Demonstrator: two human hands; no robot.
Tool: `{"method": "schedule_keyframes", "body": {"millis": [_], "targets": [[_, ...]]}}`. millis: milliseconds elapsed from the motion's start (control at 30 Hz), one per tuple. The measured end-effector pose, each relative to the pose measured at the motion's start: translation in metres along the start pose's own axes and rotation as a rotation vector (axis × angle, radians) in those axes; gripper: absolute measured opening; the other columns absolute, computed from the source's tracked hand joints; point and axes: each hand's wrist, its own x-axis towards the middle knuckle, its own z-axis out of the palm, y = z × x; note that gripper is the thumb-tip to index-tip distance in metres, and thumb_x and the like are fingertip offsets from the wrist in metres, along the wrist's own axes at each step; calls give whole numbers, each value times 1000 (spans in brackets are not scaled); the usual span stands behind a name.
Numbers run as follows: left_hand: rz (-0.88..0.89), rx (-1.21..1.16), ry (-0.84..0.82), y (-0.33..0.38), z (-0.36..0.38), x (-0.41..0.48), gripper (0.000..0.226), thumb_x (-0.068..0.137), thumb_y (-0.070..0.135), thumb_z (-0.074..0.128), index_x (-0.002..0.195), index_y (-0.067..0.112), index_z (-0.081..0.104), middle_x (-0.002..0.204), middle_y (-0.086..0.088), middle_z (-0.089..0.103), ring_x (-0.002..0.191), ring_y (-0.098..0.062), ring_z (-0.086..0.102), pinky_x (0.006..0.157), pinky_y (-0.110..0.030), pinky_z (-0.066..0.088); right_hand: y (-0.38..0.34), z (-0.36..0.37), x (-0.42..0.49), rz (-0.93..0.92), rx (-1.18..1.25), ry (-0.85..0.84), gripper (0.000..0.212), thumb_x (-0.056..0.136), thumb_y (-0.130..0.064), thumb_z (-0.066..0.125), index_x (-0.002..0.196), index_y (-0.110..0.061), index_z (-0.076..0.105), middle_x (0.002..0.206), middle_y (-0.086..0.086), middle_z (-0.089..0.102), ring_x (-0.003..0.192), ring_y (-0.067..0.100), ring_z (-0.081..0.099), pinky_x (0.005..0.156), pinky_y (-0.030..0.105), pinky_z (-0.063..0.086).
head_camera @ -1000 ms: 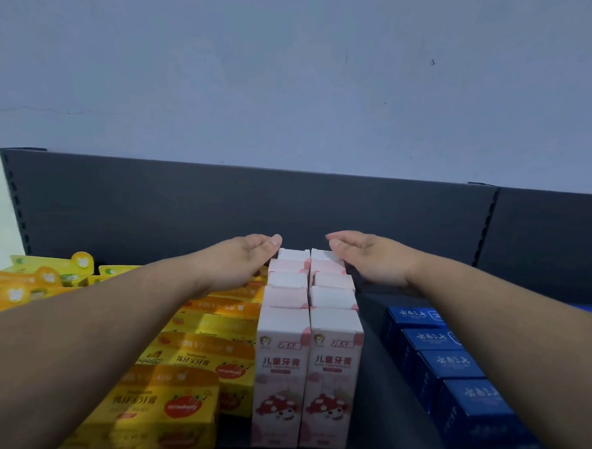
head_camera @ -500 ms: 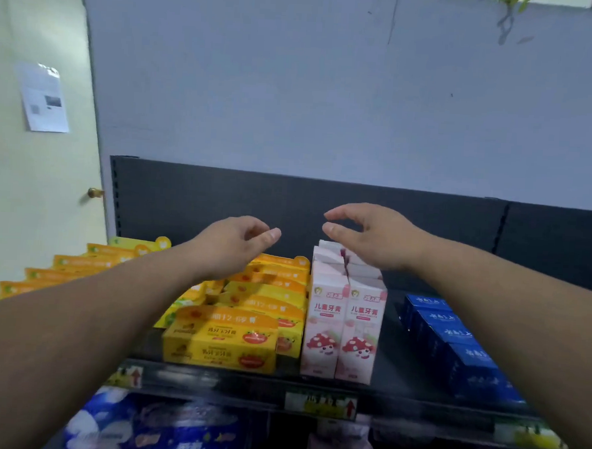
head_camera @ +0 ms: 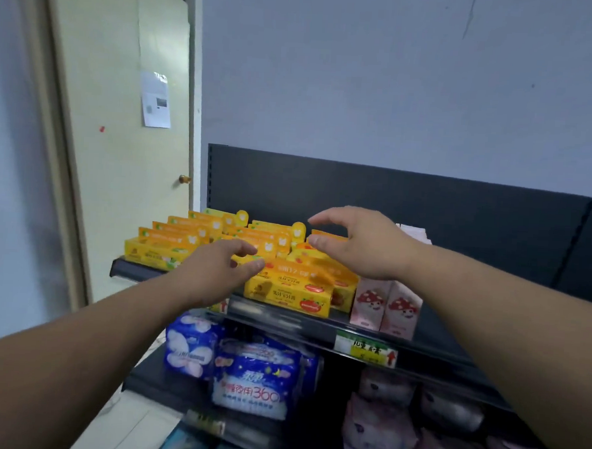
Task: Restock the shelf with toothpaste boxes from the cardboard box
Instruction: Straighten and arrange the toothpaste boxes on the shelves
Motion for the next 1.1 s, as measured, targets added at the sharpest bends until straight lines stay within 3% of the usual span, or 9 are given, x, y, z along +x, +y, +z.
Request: {"method": "schedule_keyframes", "body": {"millis": [300, 667, 933, 1100], "targets": [[-10, 20, -18, -65, -12, 6, 41, 90, 43, 60, 128, 28, 55, 128, 2, 56, 111, -11, 54, 87, -25, 44, -24, 56, 31, 37, 6, -63, 43, 93, -47, 58, 134, -36, 52, 144, -10, 49, 131, 14, 46, 100, 23, 33], [223, 143, 10, -145, -58, 98, 37, 90, 37, 62, 126, 30, 57, 128, 11, 53, 117, -9, 50, 94, -20, 33, -59, 121, 129, 214, -33, -90, 44, 93, -43, 60, 136, -38, 50, 143, -7, 49, 128, 16, 46, 101, 30, 40], [299, 286, -116, -184, -60, 139, 41, 93, 40, 54, 134, 32, 48, 139, 8, 46, 124, -13, 46, 102, -31, 37, -64, 140, 153, 350, -129, -114, 51, 95, -38, 59, 143, -35, 42, 148, -6, 44, 133, 19, 43, 105, 32, 38], [306, 330, -154, -195, -59, 142, 28, 99, 31, 43, 123, 27, 57, 123, 5, 59, 109, -14, 54, 89, -29, 40, -61, 144, 159, 390, -195, -161, 51, 96, -36, 57, 144, -34, 40, 142, -4, 49, 127, 21, 47, 102, 35, 43]]}}
